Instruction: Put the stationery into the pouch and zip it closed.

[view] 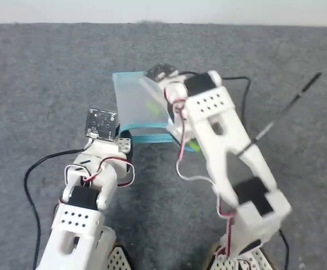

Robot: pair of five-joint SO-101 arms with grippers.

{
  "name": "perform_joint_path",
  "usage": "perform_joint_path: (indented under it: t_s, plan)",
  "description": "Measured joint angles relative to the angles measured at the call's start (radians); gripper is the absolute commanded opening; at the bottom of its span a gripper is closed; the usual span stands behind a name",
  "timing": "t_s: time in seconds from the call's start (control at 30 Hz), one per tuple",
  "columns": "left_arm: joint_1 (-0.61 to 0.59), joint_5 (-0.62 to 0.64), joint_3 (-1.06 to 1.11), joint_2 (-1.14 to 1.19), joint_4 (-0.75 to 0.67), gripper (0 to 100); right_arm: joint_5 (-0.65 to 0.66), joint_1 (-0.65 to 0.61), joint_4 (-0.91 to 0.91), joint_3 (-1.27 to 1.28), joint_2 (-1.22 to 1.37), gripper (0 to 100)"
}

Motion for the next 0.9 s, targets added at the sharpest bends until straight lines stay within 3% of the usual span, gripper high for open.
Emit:
perform_joint_path:
  t_s: [0.23, 0.5, 0.73, 0.9]
  plan:
    - [-0.003, -0.006, 0.000, 0.000, 0.000, 1, -0.086, -0.055, 0.037, -0.232, 0.135, 20.6]
    - [-0.003, -0.006, 0.000, 0.000, 0.000, 1, -0.094, -0.098, 0.037, -0.250, 0.123, 16.6]
    - [-0.003, -0.006, 0.000, 0.000, 0.000, 1, -0.086, -0.098, 0.037, -0.245, -0.075, 16.5]
    - [-0.089, -0.014, 0.002, 0.000, -0.002, 1, -0.025, 0.003, 0.034, -0.072, -0.270, 16.5]
